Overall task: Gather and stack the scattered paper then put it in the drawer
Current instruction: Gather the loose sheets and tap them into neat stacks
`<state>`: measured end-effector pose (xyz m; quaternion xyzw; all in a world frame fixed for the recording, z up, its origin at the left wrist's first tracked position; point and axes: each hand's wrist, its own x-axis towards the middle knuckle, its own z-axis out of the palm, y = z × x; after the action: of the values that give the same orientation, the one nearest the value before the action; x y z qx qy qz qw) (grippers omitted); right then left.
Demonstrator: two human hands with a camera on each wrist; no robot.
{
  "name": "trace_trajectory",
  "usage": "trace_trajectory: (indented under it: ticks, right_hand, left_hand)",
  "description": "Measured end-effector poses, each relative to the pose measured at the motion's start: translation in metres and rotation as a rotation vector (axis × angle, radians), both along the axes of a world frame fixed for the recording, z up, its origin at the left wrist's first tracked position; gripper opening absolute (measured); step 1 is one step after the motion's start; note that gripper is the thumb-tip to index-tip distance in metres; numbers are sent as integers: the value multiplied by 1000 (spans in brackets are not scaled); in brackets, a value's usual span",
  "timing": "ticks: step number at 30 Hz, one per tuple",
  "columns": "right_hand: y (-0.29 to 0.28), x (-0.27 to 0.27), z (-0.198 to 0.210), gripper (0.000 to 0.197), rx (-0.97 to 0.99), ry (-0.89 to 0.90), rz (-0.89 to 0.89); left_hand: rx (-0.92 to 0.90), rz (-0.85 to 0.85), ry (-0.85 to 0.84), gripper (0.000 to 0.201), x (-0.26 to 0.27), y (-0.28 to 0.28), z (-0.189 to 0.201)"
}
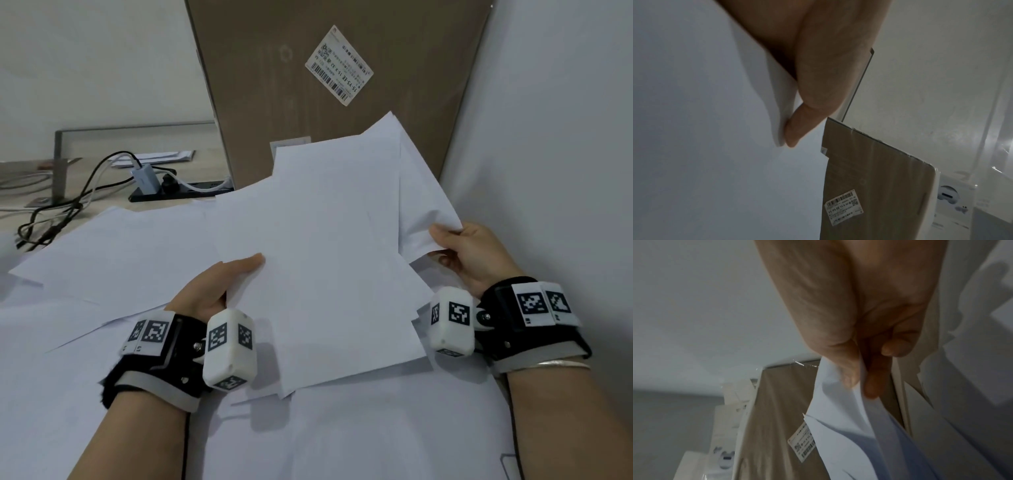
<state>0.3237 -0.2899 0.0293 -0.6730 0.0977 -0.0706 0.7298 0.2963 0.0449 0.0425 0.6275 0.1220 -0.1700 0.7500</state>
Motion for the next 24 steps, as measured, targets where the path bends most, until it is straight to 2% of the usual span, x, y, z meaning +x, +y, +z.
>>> trace_trajectory:
  ticks: [3,8,13,19,24]
  right_hand:
    - [4,-1,3,15,-36,-64,-68]
    - [8,-6,12,15,54,-210,-167]
    - [15,-10,18,15,125,-260,-134]
    - [11,-9,21,13,213,-365,-289]
    - [4,-10,27,12,336,-481,-515]
  left_hand:
    - [5,28,3,28,4,0,-3]
    - [-3,42,11,33,4,-1,-3]
    - [-16,14,13,32,0,-5,0]
    - [14,-21,22,28,-1,-7,0]
    - [74,2,2,24,1,-7,1]
